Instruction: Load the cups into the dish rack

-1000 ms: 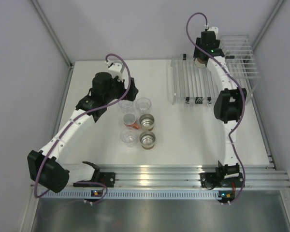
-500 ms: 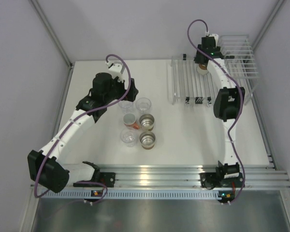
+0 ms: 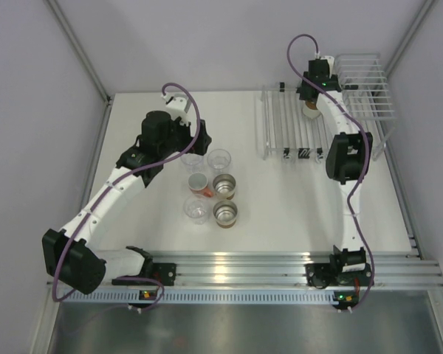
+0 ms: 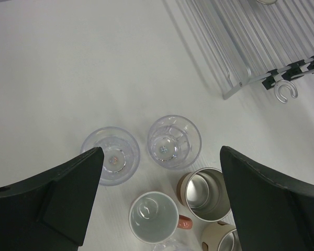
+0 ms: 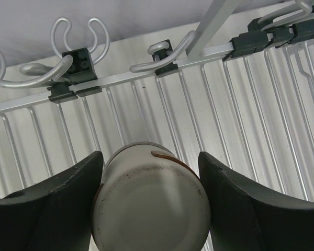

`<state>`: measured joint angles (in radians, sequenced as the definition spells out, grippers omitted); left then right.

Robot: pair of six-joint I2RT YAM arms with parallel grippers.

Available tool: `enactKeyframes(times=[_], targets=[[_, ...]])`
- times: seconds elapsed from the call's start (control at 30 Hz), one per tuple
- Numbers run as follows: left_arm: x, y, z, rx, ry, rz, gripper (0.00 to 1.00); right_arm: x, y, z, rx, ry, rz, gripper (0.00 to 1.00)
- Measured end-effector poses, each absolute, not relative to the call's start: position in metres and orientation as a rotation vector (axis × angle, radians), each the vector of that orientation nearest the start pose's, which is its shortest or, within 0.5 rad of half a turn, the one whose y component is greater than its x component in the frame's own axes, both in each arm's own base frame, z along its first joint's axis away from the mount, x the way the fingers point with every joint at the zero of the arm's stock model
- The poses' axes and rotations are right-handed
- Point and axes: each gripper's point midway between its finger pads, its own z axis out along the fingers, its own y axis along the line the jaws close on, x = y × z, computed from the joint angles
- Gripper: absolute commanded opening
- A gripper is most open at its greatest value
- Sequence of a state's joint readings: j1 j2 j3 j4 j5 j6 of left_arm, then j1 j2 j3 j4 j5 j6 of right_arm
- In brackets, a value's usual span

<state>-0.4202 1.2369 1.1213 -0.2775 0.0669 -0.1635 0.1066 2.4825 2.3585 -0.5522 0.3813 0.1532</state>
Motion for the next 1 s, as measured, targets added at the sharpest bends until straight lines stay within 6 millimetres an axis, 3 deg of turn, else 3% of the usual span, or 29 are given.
enactKeyframes(times=[0.07,0.17,0.2,0.3,0.53,0.57,0.6,0.83,1.0], targets=[[0.356,-0.179,0.261,0.300,1.967,-0.445,0.98,0.643,0.008,0.123,0.255,2.189,-0.287,0.08],[0.356,-0.179,0.261,0.301,1.967,-0.444,0.98,0.643,0.008,0.123,0.255,2.189,-0.290,0.30],[0.356,-0.179,0.261,0.301,1.967,-0.445,0.98,0.643,0.008,0.123,0.256,2.188,-0.291,0.42],[0.356,-0.179,0.261,0.301,1.967,-0.444,0.98,0.643,0.008,0.123,0.254,2.188,-0.292,0.59],[0.356,-0.179,0.261,0.300,1.967,-0.444,0.98,0.648,0.009,0.123,0.239,2.163,-0.288,0.78],[0.356,-0.179,0.261,0.300,1.967,-0.443,0.98,0.650,0.010,0.124,0.230,2.158,-0.289,0.84],[0.356,-0.179,0.261,0.300,1.967,-0.443,0.98,0.650,0.010,0.124,0.227,2.154,-0.288,0.99],[0.355,-0.177,0.260,0.299,1.967,-0.437,0.98,0.653,0.010,0.133,0.198,2.125,-0.313,0.99],[0.356,-0.174,0.262,0.292,1.962,-0.433,0.98,0.642,0.010,0.144,0.178,2.110,-0.317,0.99]])
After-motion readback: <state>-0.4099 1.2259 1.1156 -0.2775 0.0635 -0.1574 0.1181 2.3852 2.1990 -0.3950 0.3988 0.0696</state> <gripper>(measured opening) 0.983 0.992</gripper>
